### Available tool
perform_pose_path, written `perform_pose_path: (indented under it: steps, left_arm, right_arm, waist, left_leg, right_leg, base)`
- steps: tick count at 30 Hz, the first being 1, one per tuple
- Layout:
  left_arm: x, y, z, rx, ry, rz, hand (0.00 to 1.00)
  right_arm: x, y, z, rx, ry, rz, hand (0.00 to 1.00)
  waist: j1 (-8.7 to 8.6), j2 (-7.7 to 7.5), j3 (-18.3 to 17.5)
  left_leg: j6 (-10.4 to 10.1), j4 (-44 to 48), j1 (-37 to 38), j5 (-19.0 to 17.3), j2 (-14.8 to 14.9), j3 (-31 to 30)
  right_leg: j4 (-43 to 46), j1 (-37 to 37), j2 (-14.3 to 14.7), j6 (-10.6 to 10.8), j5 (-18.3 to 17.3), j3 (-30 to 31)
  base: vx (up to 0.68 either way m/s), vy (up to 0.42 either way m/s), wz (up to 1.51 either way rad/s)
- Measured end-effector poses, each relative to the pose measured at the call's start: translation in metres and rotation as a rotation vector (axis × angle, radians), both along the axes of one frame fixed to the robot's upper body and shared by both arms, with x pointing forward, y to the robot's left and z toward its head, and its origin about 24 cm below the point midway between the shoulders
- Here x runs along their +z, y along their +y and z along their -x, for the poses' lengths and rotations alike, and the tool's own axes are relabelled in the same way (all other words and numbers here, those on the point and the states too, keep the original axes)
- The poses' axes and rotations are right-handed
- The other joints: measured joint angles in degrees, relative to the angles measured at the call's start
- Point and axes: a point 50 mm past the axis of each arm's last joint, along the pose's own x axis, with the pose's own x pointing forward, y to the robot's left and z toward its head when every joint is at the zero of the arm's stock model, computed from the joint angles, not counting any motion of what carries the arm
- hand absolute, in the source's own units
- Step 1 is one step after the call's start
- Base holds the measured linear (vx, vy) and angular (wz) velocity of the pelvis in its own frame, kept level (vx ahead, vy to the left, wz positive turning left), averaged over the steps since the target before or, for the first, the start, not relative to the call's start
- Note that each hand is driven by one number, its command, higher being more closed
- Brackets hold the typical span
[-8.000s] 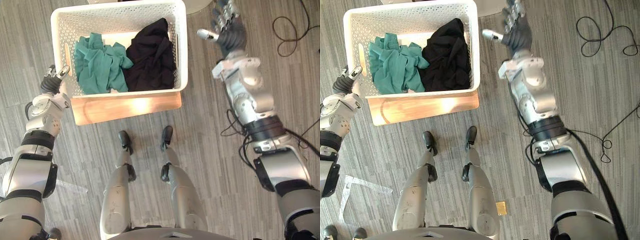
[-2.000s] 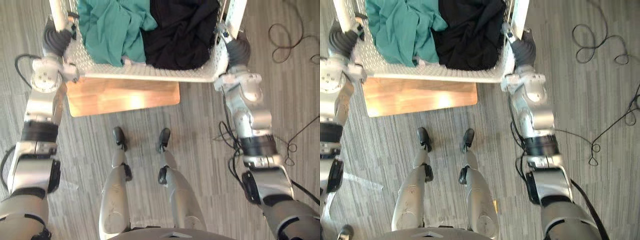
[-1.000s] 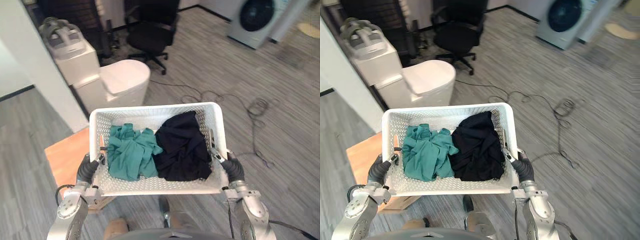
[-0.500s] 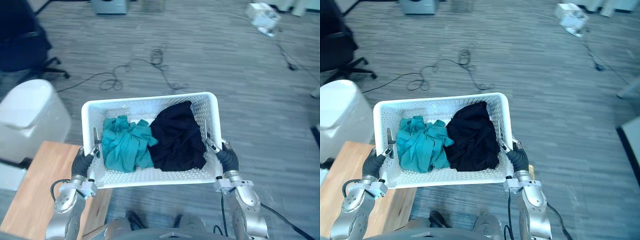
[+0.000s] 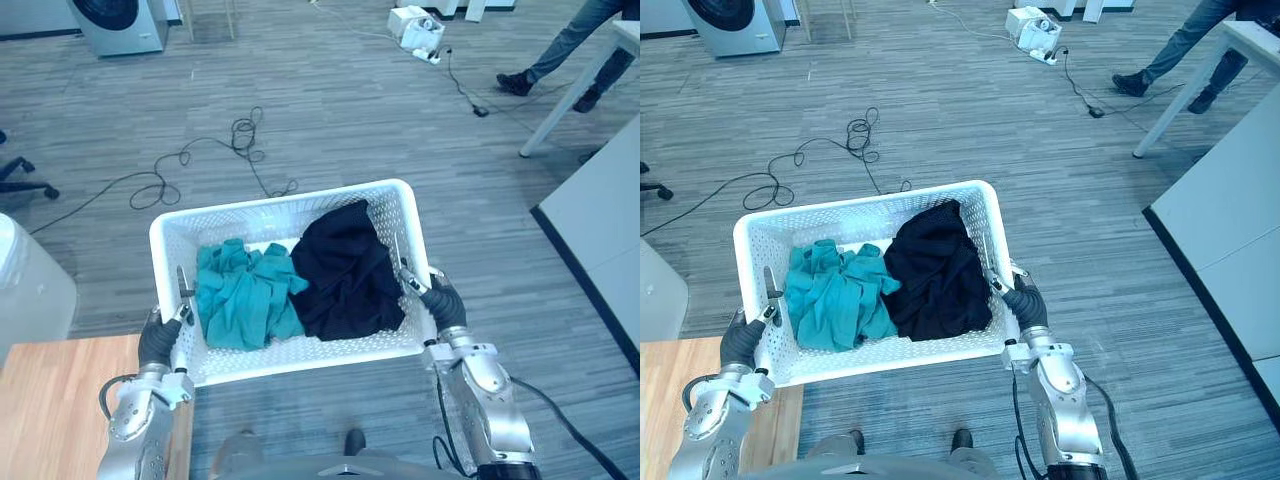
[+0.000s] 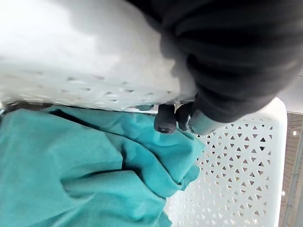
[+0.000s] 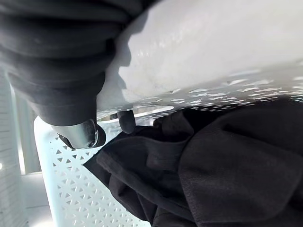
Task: Pick up the laundry basket with both hands and put the clothes into the washing machine.
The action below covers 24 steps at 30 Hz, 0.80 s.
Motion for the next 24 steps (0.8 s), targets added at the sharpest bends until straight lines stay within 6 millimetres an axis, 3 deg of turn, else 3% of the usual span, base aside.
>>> perform_pose_path:
  steps: [5,8,10,11,12,13,15,17,19,21,22,24]
  left_arm:
    - [-0.001,0.0,0.001,-0.003,0.007,-0.004,1.0]
    - [0.001,0.0,0.001,-0.004,0.002,-0.007,1.0]
    - [-0.001,0.001,0.003,0.004,0.011,-0.009,1.0]
    - [-0.002,0.002,0.005,0.008,0.017,-0.008,1.0]
    - [-0.003,0.002,0.008,0.015,0.026,-0.008,1.0]
    - [-0.003,0.001,0.012,0.029,0.029,0.0,1.0]
    - [0.002,0.0,0.012,0.035,0.005,0.004,1.0]
    - [0.007,0.004,0.013,0.07,-0.018,0.009,1.0]
    - [0.008,0.007,0.013,0.087,-0.022,0.003,1.0]
    - [0.01,0.009,0.011,0.088,-0.034,-0.002,1.0]
    - [0.009,0.01,0.012,0.101,-0.028,-0.003,1.0]
    - [0.007,0.012,0.016,0.114,-0.01,-0.006,1.0]
  right_arm:
    - [-0.003,-0.001,0.003,-0.002,0.013,-0.023,1.0]
    - [-0.003,-0.001,0.003,-0.002,0.011,-0.026,1.0]
    - [-0.004,0.0,0.004,0.005,0.019,-0.027,1.0]
    - [-0.005,0.001,0.005,0.01,0.022,-0.024,1.0]
    - [-0.005,0.002,0.004,0.02,0.025,-0.017,1.0]
    - [-0.002,0.002,0.004,0.03,0.019,-0.005,1.0]
    - [0.004,0.001,0.0,0.038,-0.005,0.013,1.0]
    - [0.011,0.007,-0.009,0.057,-0.038,0.02,1.0]
    - [0.012,0.012,-0.014,0.061,-0.041,0.022,1.0]
    - [0.014,0.014,-0.017,0.067,-0.05,0.022,1.0]
    - [0.013,0.017,-0.022,0.074,-0.046,0.022,1.0]
    - [0.005,0.018,-0.02,0.072,-0.015,0.009,1.0]
  waist:
    - [0.06,-0.05,-0.08]
    - [-0.19,0.27,0.06]
    - [-0.14,1.28,1.62]
    - [-0.13,1.44,1.88]
    - [-0.02,1.54,2.0]
    - [1.28,0.8,2.07]
    - [1.88,1.26,1.92]
    - [2.95,2.61,2.09]
    - [3.31,2.97,1.92]
    - [2.88,1.63,2.16]
    - [3.23,0.25,2.06]
    - [3.88,-1.78,1.02]
  left_leg:
    - [0.09,-1.31,-0.18,1.13,-0.69,-1.62]
    - [0.07,1.11,-1.8,0.31,0.08,-2.46]
    - [0.59,10.3,-3.7,-2.1,2.36,-2.44]
    - [0.83,14.77,-5.24,-1.94,3.04,-1.93]
    - [2.33,22.55,-8.32,-0.4,4.08,-0.51]
    - [2.24,26.8,-13.15,-2.61,4.28,3.14]
    - [2.35,22.21,-16.24,-3.7,2.78,6.02]
    - [1.5,10.49,-18.95,-3.08,1.08,6.1]
    - [1.63,9.56,-18.38,1.37,-0.06,7.75]
    - [3.12,13.69,-19.64,0.49,-0.52,8.74]
    - [5.61,17.08,-19.91,-2.29,-1.24,9.39]
    - [7.24,19.01,-19.02,-4.6,-2.96,10.74]
  right_leg:
    - [-0.04,0.1,-0.35,-0.03,-0.04,-0.78]
    - [1.64,-0.41,0.37,-0.25,-2.08,-1.7]
    - [5.15,0.43,1.75,-1.07,-5.85,-1.85]
    - [5.23,1.17,1.9,-1.53,-6.66,-1.64]
    - [4.86,2.28,2.07,-1.84,-7.01,-1.25]
    - [4.41,2.66,1.22,-1.74,-7.62,0.19]
    - [4.12,1.61,-0.12,-1.59,-7.71,1.14]
    - [2.15,0.75,-1.52,-0.5,-8.4,4.12]
    - [3.88,0.75,-2.42,0.9,-9.81,6.13]
    - [8.35,0.68,-3.22,1.36,-12.51,5.77]
    - [10.67,0.7,-4.61,4.22,-14.22,6.41]
    - [15.34,-0.08,-6.92,6.76,-15.72,7.7]
  base:
    - [-0.02,0.005,0.15]
    - [-0.03,-0.049,0.15]
    - [-0.04,-0.036,0.11]
    - [-0.04,0.0,0.05]
    - [0.0,0.018,-0.15]
    - [0.06,0.065,-0.26]
    - [0.11,0.119,-0.41]
    - [0.19,0.222,-0.69]
    - [0.42,0.241,-0.36]
    - [0.37,0.124,0.15]
    - [0.34,0.127,0.1]
    - [0.54,0.236,0.09]
